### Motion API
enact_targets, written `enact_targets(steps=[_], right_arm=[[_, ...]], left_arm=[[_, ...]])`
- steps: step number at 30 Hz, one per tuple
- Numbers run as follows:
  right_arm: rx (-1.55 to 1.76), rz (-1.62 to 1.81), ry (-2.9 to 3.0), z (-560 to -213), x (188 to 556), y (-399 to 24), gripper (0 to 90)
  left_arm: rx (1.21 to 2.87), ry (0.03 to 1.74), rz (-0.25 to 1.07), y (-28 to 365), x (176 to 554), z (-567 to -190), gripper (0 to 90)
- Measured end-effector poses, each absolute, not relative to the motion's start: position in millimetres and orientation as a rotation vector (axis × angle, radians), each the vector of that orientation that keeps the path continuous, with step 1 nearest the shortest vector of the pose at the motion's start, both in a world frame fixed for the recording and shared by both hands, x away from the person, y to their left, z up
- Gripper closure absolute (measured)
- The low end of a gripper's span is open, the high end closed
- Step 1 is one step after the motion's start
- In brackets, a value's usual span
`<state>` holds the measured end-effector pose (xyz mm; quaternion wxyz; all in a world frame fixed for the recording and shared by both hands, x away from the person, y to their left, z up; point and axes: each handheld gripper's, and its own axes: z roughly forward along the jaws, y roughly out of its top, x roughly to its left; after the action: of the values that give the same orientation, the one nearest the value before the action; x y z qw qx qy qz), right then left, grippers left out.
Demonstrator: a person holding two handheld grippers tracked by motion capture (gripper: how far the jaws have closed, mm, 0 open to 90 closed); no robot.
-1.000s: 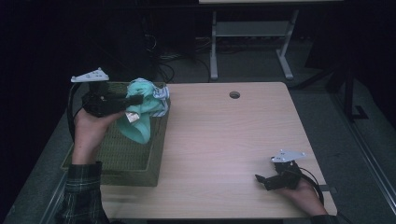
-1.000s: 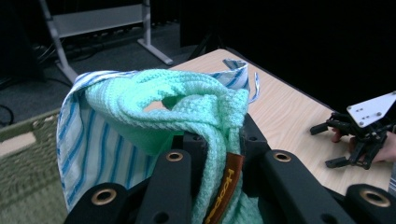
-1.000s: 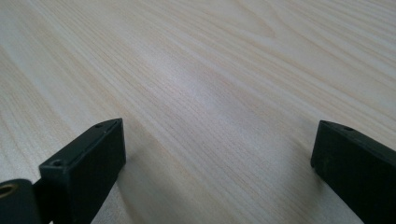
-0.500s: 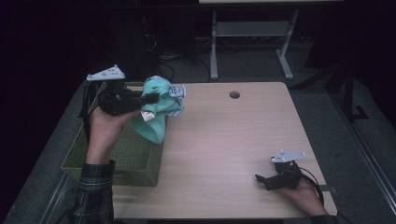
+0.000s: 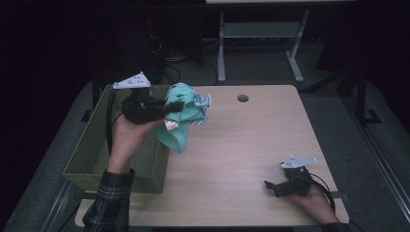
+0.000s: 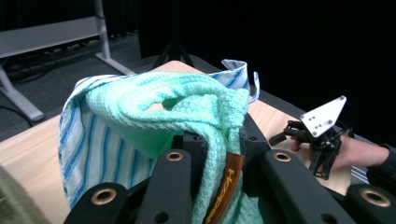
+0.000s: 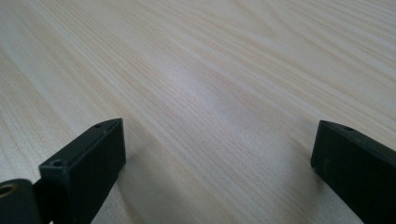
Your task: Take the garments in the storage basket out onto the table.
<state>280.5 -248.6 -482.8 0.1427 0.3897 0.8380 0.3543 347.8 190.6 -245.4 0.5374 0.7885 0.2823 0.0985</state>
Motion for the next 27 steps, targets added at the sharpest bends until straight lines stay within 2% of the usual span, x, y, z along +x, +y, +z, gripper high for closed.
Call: enact_targets(steps=[12,27], right_arm=[[1.12,1.022,2.419,-483,281,-249,2.7],[1.124,1.021,2.419,-483,280,-249,2.6]], left_arm=[[1.884,0.626,0.151,161,348,-272,77.5],[1.905,0.638,0.106,146,352,-298,77.5]])
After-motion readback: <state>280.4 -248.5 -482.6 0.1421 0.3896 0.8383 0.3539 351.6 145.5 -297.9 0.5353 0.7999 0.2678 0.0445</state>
